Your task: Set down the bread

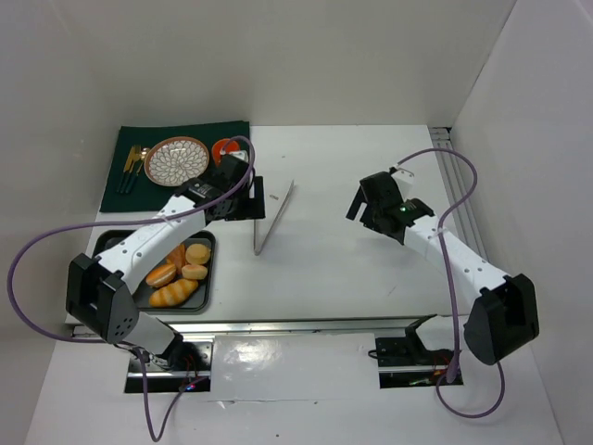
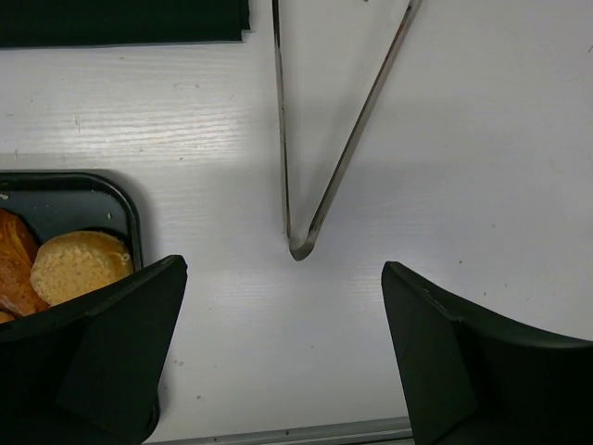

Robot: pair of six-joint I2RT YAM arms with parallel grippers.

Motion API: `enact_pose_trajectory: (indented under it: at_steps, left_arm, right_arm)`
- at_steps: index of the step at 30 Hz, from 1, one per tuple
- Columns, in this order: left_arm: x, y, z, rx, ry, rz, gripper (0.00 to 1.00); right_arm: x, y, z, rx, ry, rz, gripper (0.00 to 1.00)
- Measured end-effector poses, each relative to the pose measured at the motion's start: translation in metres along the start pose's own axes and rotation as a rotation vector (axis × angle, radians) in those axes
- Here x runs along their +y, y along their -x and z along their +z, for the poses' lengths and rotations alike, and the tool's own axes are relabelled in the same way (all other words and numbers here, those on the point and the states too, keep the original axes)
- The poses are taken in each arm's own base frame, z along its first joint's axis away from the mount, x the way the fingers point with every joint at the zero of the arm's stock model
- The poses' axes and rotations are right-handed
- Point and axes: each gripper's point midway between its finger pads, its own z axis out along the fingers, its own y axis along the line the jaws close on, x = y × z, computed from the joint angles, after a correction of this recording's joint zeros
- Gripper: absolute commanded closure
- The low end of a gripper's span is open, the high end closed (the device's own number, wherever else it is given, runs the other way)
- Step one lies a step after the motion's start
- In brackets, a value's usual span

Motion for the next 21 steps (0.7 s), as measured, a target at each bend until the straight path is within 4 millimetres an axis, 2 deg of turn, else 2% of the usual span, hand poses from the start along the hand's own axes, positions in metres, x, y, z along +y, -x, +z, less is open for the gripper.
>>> enact_pose_trajectory:
  at_steps: [5,9,16,21]
  left_arm:
    - [-0.003,-0.001,0.005,0.016,-0.008,0.022,0.0]
    - [-0.003,-0.004,0.011,0.032,-0.004,0.031,0.0]
    - [-0.003,-0.023,0.045,0.114,0.022,0.068,0.0]
    - [-0.005,-0.029,0.052,0.133,0.012,0.071,0.0]
  right_arm:
    - [-0.005,0.001,-0.008,-0.014,0.027,0.021,0.0]
    - [-0.008,0.002,-0.006,-0.017,0.036,0.04,0.0]
    - [-0.011,-0.008,-0.007,0.004,0.064,0.04,0.0]
    - [-0.013,-0.008,-0.008,0.002,0.075,0.04,0.0]
